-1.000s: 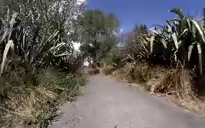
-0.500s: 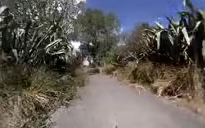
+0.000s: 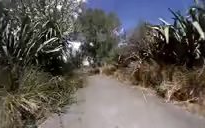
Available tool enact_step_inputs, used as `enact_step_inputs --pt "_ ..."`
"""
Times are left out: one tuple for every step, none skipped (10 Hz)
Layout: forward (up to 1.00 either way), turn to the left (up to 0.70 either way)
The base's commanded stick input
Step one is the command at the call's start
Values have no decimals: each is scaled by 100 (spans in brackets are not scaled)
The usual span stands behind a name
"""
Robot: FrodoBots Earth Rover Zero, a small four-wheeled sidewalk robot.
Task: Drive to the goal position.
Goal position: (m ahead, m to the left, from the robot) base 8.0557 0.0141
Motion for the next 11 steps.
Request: enact_step_inputs --pt "70 0" --pt "70 0" --pt "70 0" --pt "70 0" --pt "70 1" --pt "70 2" --pt "70 2" --pt "70 2" --pt "70 3" --pt "70 3" --pt "70 3"
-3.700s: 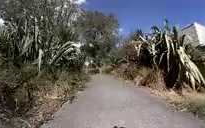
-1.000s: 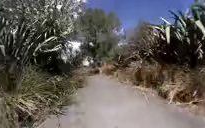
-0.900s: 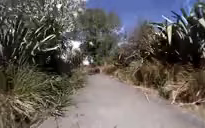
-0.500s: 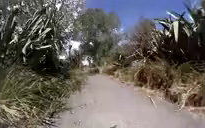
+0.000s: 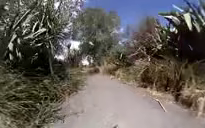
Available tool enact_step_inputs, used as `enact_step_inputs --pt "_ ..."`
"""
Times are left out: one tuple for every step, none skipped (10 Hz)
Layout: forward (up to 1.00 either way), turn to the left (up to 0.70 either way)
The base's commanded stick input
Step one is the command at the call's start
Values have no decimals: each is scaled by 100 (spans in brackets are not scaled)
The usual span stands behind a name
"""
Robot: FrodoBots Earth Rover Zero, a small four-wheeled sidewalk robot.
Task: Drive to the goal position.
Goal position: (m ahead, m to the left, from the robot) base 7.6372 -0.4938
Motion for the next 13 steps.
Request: enact_step_inputs --pt "70 3" --pt "70 3" --pt "70 3" --pt "70 3" --pt "70 3" --pt "70 3" --pt "70 3" --pt "70 3" --pt "70 3" --pt "70 3" --pt "70 3" --pt "70 3" --pt "70 3"
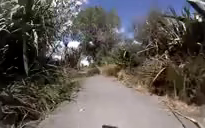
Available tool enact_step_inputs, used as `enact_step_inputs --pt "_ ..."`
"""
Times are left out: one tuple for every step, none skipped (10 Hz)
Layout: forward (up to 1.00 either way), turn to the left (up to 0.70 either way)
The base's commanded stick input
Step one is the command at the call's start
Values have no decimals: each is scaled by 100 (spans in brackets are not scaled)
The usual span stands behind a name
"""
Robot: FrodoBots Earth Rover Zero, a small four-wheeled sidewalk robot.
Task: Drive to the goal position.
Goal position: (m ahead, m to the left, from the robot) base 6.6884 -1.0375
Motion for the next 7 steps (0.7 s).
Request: enact_step_inputs --pt "70 3" --pt "70 3" --pt "70 3" --pt "70 3" --pt "70 2" --pt "70 2" --pt "70 2"
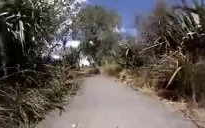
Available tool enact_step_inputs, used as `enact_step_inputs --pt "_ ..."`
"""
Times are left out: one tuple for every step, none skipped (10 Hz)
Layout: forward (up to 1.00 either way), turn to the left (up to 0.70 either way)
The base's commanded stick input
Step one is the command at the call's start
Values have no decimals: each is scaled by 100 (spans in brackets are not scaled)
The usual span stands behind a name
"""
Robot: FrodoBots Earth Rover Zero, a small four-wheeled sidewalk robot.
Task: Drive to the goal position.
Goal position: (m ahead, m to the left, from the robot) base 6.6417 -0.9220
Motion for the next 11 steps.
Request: enact_step_inputs --pt "70 2" --pt "70 2" --pt "70 2" --pt "74 2" --pt "77 2" --pt "80 2" --pt "83 2" --pt "85 2" --pt "85 2" --pt "85 2" --pt "85 3"
